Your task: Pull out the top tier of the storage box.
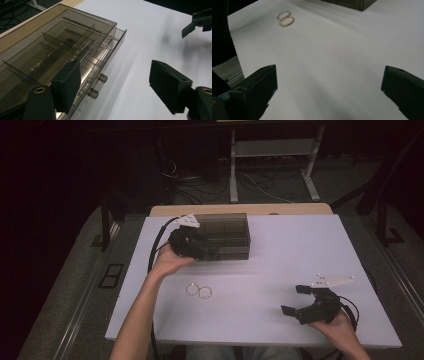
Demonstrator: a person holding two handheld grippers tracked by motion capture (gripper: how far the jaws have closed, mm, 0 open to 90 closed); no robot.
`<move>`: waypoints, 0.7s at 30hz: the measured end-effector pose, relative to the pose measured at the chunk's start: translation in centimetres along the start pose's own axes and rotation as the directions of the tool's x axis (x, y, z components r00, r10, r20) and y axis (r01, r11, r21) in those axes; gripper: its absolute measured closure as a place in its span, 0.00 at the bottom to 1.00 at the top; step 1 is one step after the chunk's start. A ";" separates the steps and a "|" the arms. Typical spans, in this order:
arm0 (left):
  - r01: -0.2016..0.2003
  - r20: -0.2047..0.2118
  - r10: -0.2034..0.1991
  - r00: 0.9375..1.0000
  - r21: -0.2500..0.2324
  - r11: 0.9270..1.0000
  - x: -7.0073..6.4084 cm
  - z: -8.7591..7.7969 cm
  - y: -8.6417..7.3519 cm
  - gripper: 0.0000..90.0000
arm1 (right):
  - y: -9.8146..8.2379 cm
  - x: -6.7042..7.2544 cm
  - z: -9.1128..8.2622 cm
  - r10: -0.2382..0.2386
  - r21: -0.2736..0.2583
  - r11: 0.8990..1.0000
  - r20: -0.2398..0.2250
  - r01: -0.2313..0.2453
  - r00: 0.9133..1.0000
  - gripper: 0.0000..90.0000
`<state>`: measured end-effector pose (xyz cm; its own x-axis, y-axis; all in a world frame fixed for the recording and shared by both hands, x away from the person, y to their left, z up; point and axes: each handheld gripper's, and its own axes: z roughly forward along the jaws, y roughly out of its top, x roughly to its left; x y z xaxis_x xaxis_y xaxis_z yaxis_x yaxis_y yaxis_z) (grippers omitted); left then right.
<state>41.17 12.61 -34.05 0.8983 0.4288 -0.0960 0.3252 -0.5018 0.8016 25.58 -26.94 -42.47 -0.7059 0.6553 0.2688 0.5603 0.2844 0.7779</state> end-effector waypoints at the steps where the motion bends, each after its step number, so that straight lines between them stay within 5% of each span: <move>1: -0.003 -0.005 0.003 1.000 -0.005 1.000 0.1 0.0 -0.1 0.31 | 0.0 0.0 0.0 0.000 0.000 1.000 0.000 0.000 1.000 0.00; 21: -0.056 -0.017 0.057 0.998 0.056 0.997 0.9 1.8 -0.7 0.58 | 0.0 0.0 0.2 -0.008 0.010 1.000 -0.002 0.008 1.000 0.00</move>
<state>42.29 12.05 -35.80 0.9101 0.4124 -0.0398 0.2904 -0.5664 0.7713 25.63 -26.83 -42.59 -0.7110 0.6517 0.2642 0.5594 0.2966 0.7740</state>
